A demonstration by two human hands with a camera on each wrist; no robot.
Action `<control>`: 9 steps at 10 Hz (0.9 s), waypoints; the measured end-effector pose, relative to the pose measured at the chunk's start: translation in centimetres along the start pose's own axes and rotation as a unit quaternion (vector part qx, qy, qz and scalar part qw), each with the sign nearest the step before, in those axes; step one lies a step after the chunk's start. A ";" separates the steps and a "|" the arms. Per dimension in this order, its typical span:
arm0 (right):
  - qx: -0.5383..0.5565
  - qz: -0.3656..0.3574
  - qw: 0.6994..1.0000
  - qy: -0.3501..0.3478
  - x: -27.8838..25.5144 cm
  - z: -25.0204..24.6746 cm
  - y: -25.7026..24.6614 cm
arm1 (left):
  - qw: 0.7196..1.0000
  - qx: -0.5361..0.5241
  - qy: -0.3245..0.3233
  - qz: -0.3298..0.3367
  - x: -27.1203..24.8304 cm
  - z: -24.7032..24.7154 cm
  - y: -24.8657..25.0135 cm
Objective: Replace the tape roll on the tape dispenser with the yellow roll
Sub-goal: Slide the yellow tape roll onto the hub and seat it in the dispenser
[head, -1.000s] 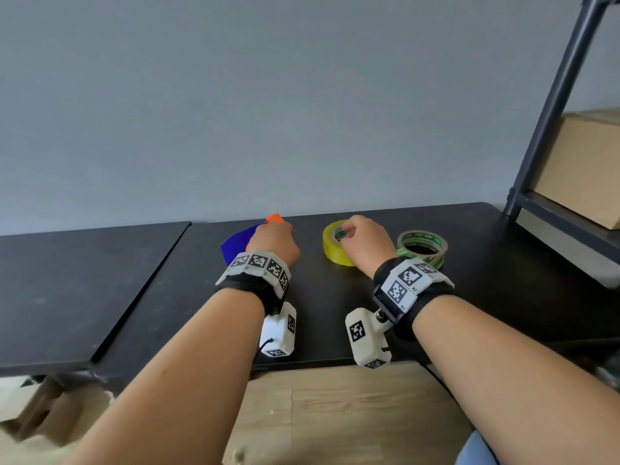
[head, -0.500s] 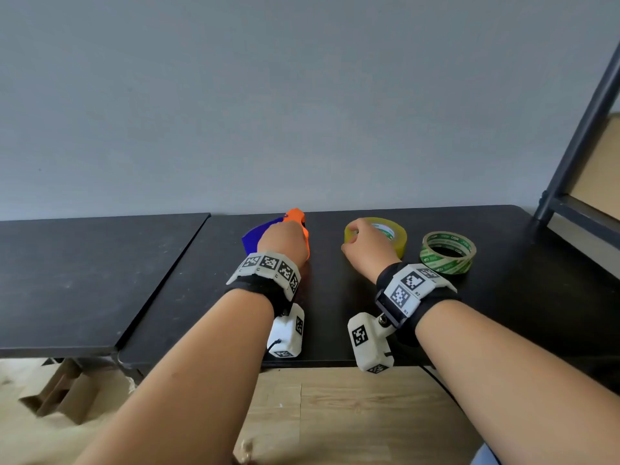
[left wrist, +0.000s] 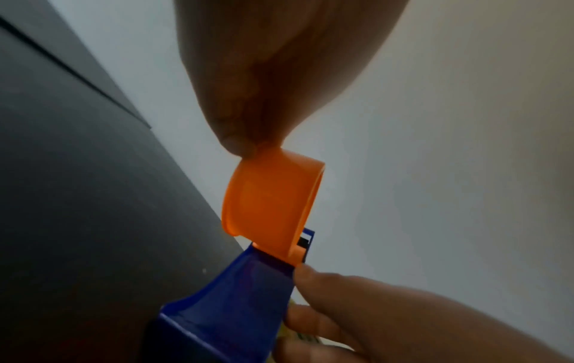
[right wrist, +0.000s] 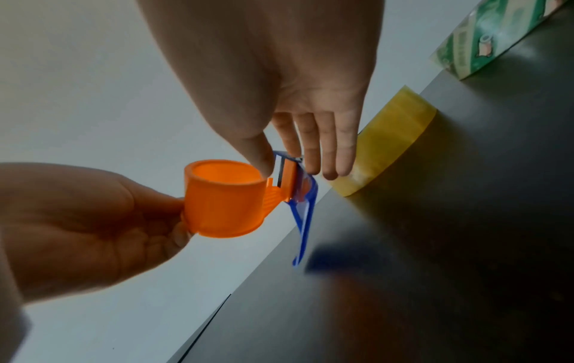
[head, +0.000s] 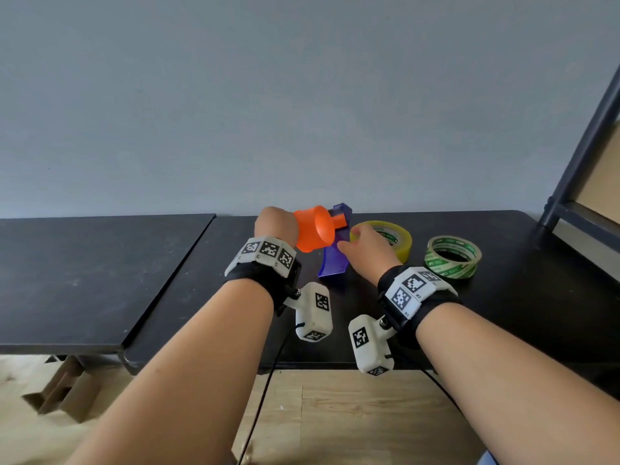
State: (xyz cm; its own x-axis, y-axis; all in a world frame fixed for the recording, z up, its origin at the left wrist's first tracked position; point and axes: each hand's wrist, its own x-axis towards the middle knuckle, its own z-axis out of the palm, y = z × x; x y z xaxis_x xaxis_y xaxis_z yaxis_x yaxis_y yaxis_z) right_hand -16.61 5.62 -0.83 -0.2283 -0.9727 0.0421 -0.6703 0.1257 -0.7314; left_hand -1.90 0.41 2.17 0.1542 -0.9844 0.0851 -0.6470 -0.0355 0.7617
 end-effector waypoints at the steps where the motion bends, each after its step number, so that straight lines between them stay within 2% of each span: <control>1: -0.020 -0.009 1.000 -0.009 -0.1 0.3 -0.2 | 0.999 -0.019 -0.013 -0.044 -0.3 -0.1 -0.7; 2: -0.039 -0.015 0.999 -0.020 -0.4 0.7 -0.2 | 0.990 0.134 -0.047 -0.015 -1.2 -1.0 -0.6; 3: -0.062 -0.024 0.998 -0.018 -0.3 1.5 -0.3 | 0.987 0.132 -0.087 -0.007 -1.2 -1.0 -1.7; 4: -0.073 -0.038 0.997 0.003 0.0 2.0 -0.5 | 0.985 0.116 -0.118 -0.046 -1.1 -0.4 -2.9; 5: -0.085 -0.047 0.995 0.012 0.3 2.3 -0.8 | 0.984 0.123 -0.113 -0.066 -1.0 -0.4 -3.1; 6: -0.100 -0.052 0.994 0.009 0.8 2.3 -0.9 | 0.990 0.095 -0.084 -0.054 -0.8 -0.4 -3.6; 7: -0.109 -0.055 0.992 0.010 0.9 2.4 -0.9 | 0.998 0.012 -0.055 -0.034 0.1 0.0 -4.1; 8: -0.114 -0.064 0.991 0.011 1.1 2.4 -0.8 | 0.995 -0.010 -0.095 -0.018 0.1 0.9 -4.2; 9: -0.121 -0.068 0.990 0.012 1.2 2.4 -0.8 | 0.993 0.049 -0.109 0.010 -0.1 1.7 -4.3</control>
State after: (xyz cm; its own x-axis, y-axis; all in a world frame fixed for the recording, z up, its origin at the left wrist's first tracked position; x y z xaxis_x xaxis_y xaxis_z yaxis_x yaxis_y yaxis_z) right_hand -14.72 3.90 -1.83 -0.1394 -0.9792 0.1473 -0.8448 0.0400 -0.5336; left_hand -0.36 0.40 -2.23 -0.0185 -0.9986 -0.0493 -0.7194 -0.0209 0.6943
